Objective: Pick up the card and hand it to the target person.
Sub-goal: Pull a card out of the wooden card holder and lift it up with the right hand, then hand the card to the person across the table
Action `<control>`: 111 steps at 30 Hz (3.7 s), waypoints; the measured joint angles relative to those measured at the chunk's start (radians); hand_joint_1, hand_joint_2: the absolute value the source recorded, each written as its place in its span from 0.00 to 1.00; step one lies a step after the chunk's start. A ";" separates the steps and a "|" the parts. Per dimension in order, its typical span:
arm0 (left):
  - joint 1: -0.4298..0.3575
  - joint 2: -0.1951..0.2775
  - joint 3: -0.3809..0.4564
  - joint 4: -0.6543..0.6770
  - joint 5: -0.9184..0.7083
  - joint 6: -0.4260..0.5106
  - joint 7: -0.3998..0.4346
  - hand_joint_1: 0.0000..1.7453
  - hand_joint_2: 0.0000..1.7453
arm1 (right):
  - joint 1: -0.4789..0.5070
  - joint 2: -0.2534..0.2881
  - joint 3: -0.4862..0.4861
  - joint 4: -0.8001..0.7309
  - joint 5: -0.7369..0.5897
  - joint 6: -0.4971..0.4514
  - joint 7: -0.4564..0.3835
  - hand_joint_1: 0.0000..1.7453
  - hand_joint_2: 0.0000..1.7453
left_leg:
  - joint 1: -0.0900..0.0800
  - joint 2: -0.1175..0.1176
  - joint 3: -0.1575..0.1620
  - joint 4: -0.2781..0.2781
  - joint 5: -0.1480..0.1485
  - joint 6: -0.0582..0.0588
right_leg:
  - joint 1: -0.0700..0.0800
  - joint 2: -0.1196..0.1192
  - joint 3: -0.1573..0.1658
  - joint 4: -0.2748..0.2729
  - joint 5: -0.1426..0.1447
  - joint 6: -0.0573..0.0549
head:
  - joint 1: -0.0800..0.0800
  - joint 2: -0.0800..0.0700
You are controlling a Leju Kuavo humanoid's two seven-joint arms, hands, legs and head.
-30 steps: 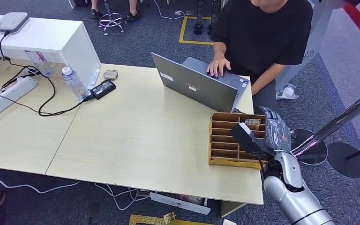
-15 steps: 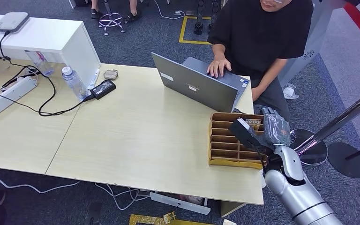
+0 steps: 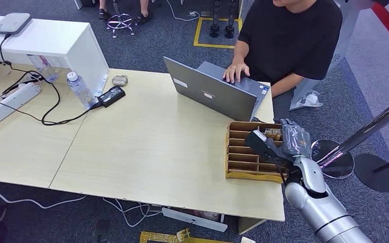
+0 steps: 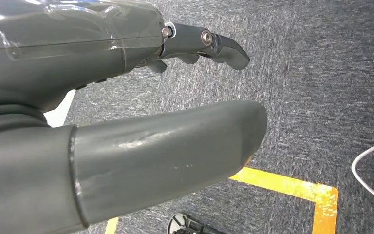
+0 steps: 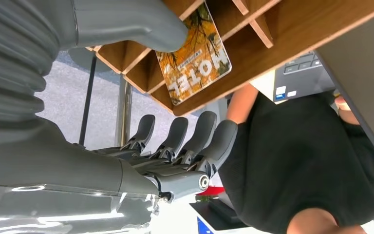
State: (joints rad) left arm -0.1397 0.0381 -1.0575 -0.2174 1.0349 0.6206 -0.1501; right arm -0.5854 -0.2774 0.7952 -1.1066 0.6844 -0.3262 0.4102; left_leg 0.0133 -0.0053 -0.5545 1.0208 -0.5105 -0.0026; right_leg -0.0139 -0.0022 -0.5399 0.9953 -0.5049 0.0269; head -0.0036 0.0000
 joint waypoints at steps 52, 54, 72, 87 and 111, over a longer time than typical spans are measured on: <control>0.000 -0.009 0.000 0.000 -0.014 0.004 0.006 0.00 0.00 | 0.008 0.000 0.030 -0.014 0.045 0.056 0.049 0.54 1.00 | 0.000 0.000 0.000 0.000 0.000 0.000 | 0.000 0.000 0.000 0.000 0.000 0.000 | 0.000 0.000; 0.000 -0.009 0.000 0.000 -0.014 0.004 0.006 0.00 0.00 | 0.004 0.002 0.033 -0.010 0.050 0.065 0.043 0.56 1.00 | 0.000 0.000 0.000 0.000 0.000 0.000 | 0.000 0.000 0.000 0.000 0.000 0.000 | 0.000 0.000; 0.000 -0.011 0.000 0.000 -0.027 0.004 0.015 0.00 0.00 | -0.015 0.027 0.038 0.040 0.079 0.038 0.028 0.86 1.00 | 0.000 0.000 0.001 0.000 0.000 0.000 | 0.000 0.000 0.000 0.000 0.000 0.000 | 0.000 0.000; 0.000 -0.013 0.000 0.000 -0.031 0.004 0.016 0.00 0.00 | -0.013 0.033 0.041 0.049 0.095 0.015 0.032 0.94 1.00 | 0.000 0.000 0.001 0.000 0.000 0.000 | 0.000 0.000 0.001 0.000 0.001 0.001 | 0.000 0.000; 0.000 -0.019 0.000 -0.002 -0.030 0.006 0.015 0.00 0.00 | 0.038 -0.006 0.028 -0.140 0.181 -0.001 0.108 0.95 1.00 | 0.000 0.000 0.001 0.000 0.000 0.000 | 0.000 0.000 0.000 0.000 0.000 0.001 | 0.000 0.000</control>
State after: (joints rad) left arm -0.1393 0.0195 -1.0574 -0.2197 1.0046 0.6263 -0.1346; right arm -0.5473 -0.2832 0.8236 -1.2462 0.8652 -0.3274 0.5181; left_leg 0.0133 -0.0051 -0.5533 1.0210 -0.5102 -0.0022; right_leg -0.0140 -0.0018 -0.5395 0.9952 -0.5044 0.0275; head -0.0036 0.0000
